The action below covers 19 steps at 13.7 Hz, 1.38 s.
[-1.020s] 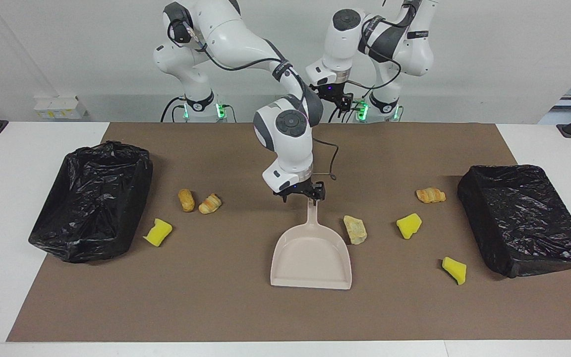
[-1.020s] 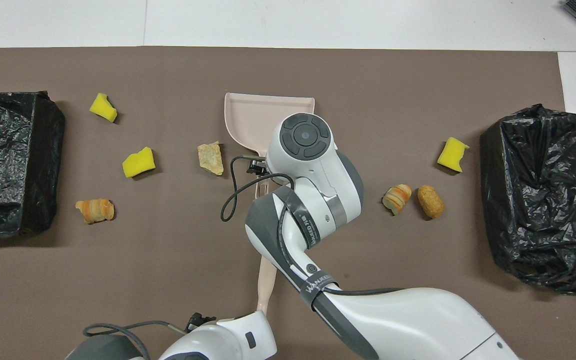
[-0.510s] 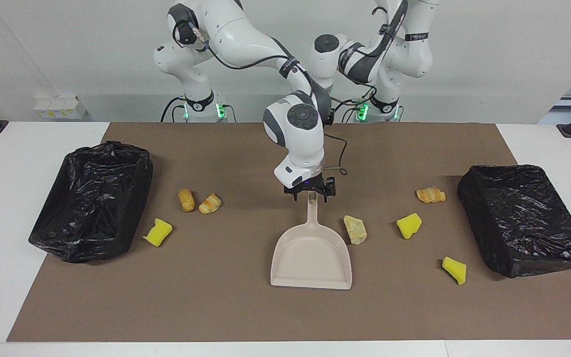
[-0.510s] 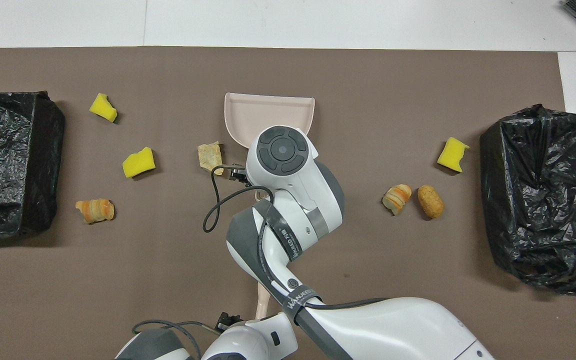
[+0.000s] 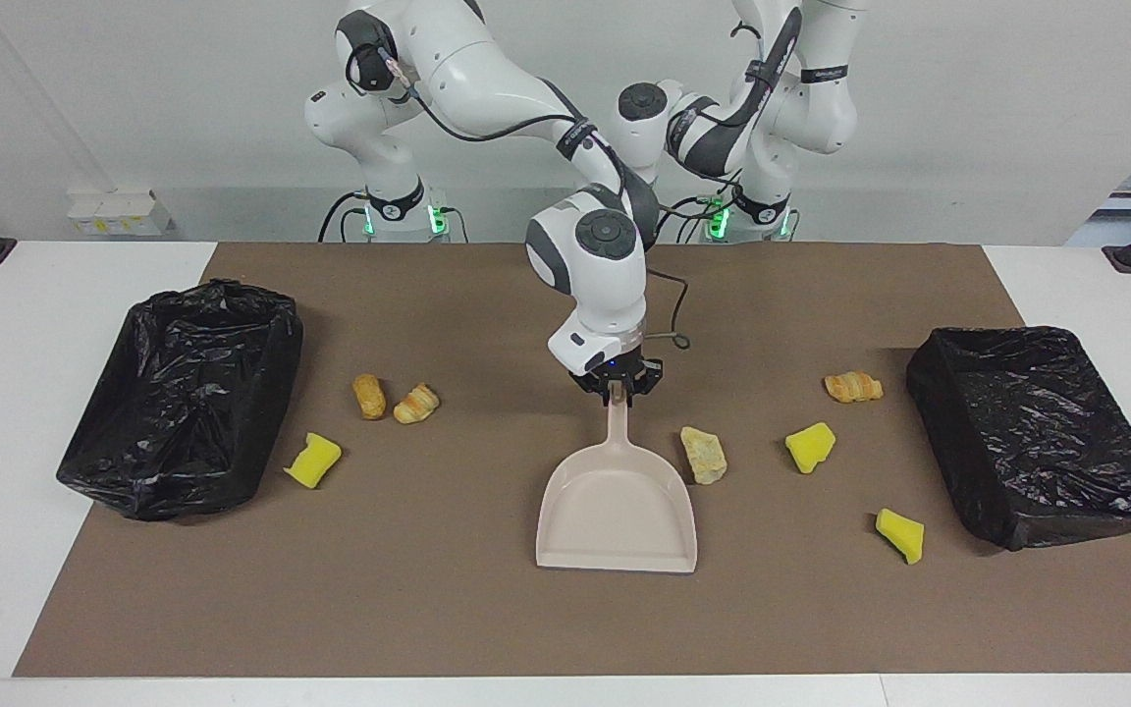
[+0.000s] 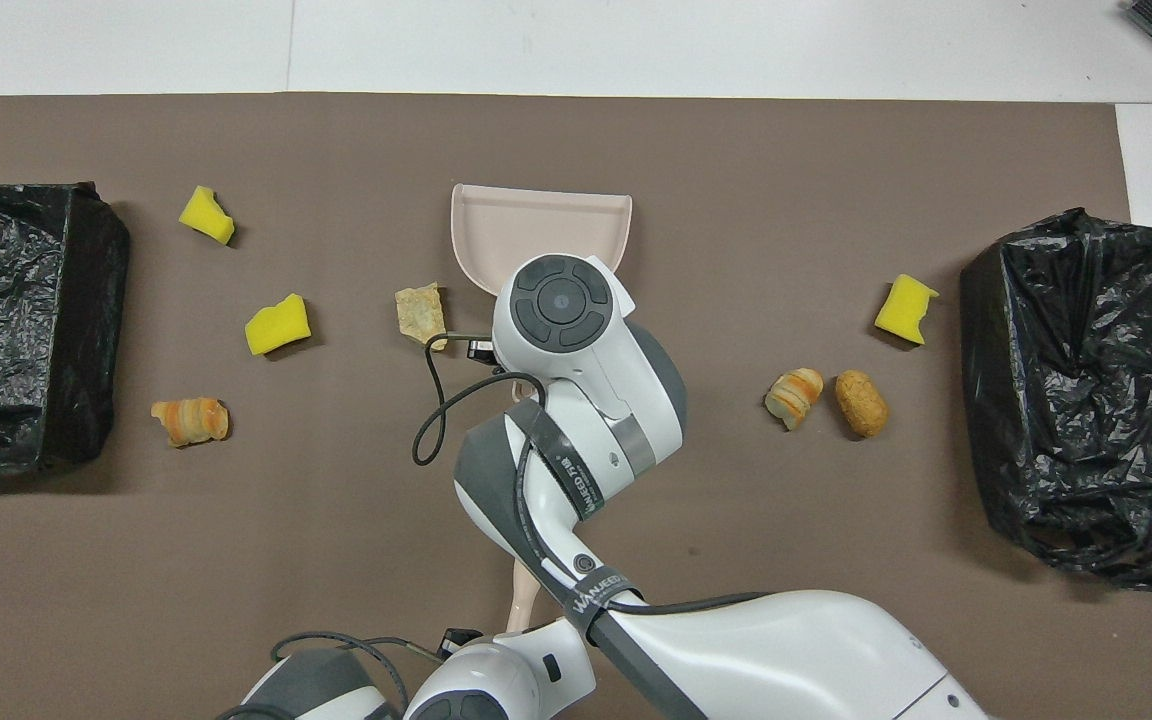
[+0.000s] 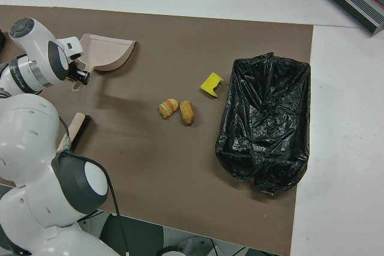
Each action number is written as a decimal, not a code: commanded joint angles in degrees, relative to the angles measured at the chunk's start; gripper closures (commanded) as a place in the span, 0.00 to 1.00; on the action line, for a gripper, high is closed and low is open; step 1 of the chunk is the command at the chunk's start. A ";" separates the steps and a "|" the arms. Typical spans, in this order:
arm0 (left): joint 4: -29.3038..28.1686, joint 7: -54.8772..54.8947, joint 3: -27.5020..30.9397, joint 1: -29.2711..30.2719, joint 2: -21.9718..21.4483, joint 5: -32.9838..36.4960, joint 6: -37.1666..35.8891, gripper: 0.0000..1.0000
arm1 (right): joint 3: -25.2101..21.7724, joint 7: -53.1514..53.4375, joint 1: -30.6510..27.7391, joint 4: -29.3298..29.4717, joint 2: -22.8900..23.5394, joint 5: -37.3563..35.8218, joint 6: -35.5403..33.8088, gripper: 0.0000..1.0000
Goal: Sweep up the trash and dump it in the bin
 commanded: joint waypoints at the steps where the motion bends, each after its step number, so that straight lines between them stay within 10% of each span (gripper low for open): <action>1: 0.22 0.02 0.97 0.27 0.00 0.27 -0.04 1.00 | 0.08 -4.41 -1.76 0.54 0.04 -1.56 -0.28 1.00; 8: 4.69 11.25 1.24 13.60 -8.87 7.31 -18.05 1.00 | 0.08 -25.74 -12.40 -9.10 -13.91 2.05 -9.32 1.00; 13: 10.32 12.76 1.06 30.22 -5.55 13.90 -17.89 1.00 | 0.00 -46.86 -16.71 -19.22 -19.99 2.05 -13.20 1.00; 19: 8.84 4.09 1.15 44.12 -5.80 15.48 -19.91 1.00 | 0.08 -45.37 -12.85 -24.49 -22.98 2.05 -9.70 1.00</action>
